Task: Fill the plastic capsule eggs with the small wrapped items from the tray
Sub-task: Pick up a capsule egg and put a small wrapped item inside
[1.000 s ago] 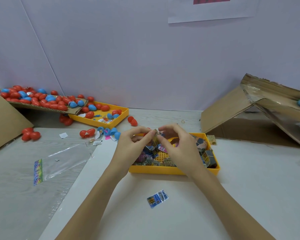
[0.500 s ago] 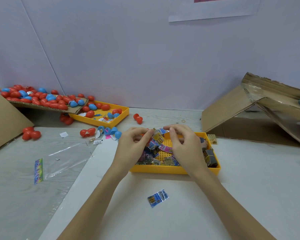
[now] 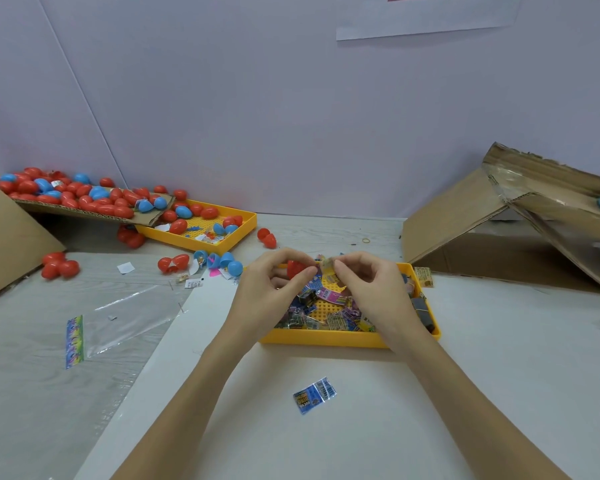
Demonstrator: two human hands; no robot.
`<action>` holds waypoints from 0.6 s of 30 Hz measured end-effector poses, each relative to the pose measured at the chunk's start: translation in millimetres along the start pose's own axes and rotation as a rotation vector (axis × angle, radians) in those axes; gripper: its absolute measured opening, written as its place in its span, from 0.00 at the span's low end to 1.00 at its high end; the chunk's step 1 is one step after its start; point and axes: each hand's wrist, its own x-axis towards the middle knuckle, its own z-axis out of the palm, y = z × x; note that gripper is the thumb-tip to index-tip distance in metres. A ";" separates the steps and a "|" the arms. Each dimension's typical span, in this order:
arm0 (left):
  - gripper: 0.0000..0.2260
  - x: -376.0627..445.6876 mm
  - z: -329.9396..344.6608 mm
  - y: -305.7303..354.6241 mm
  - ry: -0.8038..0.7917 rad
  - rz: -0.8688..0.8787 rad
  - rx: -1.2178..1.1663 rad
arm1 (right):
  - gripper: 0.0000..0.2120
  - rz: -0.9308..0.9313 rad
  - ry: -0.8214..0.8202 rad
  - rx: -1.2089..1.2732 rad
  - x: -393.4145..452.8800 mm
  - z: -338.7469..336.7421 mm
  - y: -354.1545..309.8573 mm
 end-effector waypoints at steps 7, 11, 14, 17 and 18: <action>0.15 -0.5 0.3 2.4 -0.092 -0.081 -0.140 | 0.11 0.040 0.096 -0.037 0.6 1.3 1.9; 0.12 -2.2 3.2 3.8 -0.131 -0.058 -0.103 | 0.12 0.042 0.115 -0.060 1.0 1.4 3.1; 0.13 -1.9 4.2 2.5 -0.127 -0.069 -0.048 | 0.13 0.037 0.105 -0.068 0.4 1.9 2.8; 0.13 -2.2 4.0 2.3 -0.113 -0.075 -0.027 | 0.13 0.023 0.107 -0.085 -0.5 2.3 2.4; 0.13 -1.9 3.7 2.3 -0.114 -0.072 -0.025 | 0.12 0.023 0.105 -0.080 -0.2 2.4 2.3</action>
